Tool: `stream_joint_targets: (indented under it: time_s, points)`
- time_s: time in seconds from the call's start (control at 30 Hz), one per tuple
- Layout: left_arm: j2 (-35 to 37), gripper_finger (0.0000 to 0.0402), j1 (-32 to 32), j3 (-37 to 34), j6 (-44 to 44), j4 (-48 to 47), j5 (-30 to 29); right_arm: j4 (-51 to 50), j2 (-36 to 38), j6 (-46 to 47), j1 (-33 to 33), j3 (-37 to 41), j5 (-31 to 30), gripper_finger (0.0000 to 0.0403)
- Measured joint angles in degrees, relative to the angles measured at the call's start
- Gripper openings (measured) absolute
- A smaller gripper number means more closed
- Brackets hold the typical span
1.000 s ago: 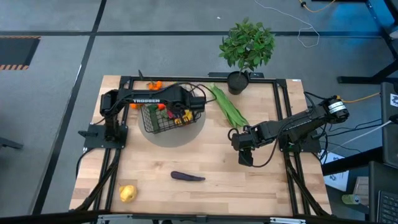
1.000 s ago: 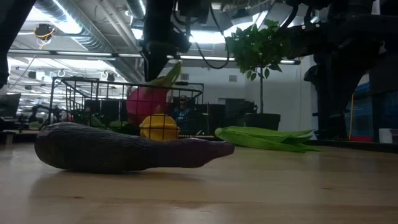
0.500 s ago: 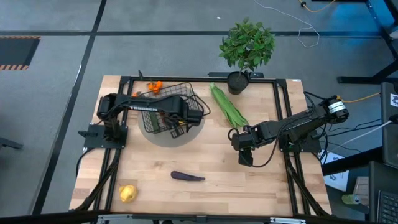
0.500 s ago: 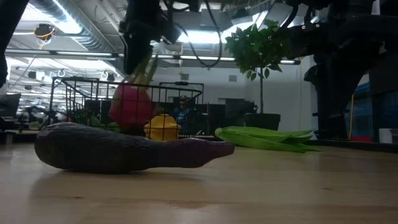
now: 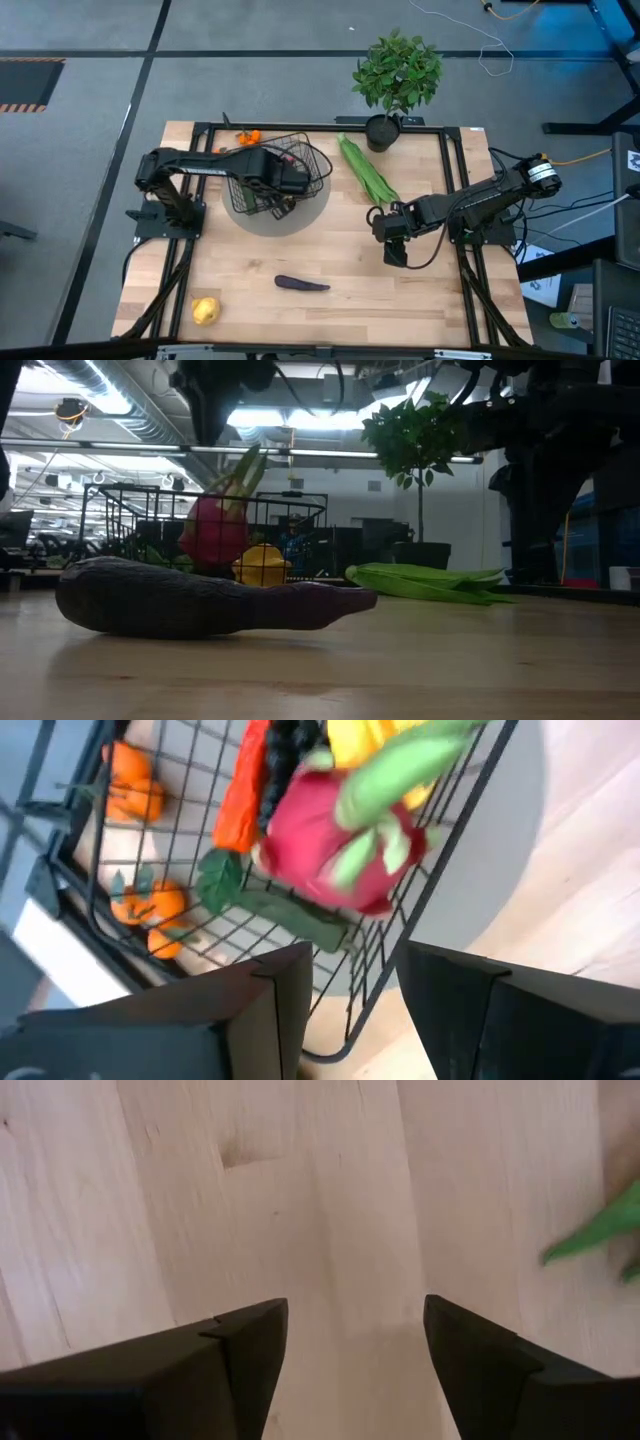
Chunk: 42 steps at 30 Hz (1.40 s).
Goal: Build produce basket
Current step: Adjust the black wire basket
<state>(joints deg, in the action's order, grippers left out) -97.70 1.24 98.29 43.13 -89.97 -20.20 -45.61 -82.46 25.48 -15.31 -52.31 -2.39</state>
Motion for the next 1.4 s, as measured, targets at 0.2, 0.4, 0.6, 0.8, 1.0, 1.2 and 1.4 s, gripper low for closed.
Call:
stream_joint_targets:
  time_s: [0.2,0.4,0.6,0.8,1.0,1.2,1.4]
  points:
    - [2.57,0.0136,1.83,0.05,-1.53,0.07,-1.86,13.52,0.0,-6.96,0.02,0.0,-13.41,0.0222]
    - [7.38,0.0136,5.04,0.03,-2.8,-0.14,-4.27,34.55,0.0,-22.48,1.26,0.0,-17.0,0.0222]
    - [12.72,0.0136,8.49,0.03,-2.77,-0.04,-12.52,47.04,-0.37,-36.2,5.27,-0.03,-14.12,0.0222]
    - [16.2,0.0136,10.36,0.07,-2.78,0.04,-21.59,49.07,-5.49,-42.14,10.5,-2.48,-12.22,0.0222]
    - [16.93,0.0137,10.6,0.03,-4.29,0.11,-24.31,44.56,-16.14,-48.7,13.18,-13.02,-11.47,0.0222]
    - [17.04,0.0137,10.58,0.05,-4.83,0.03,-25.6,37.4,-25.3,-51.96,13.98,-23.38,-19.07,0.0222]
    - [17.08,0.0137,10.51,0.05,-5.81,-0.02,-25.71,25.17,-31.09,-50.96,15.74,-29.62,-18.41,0.0222]
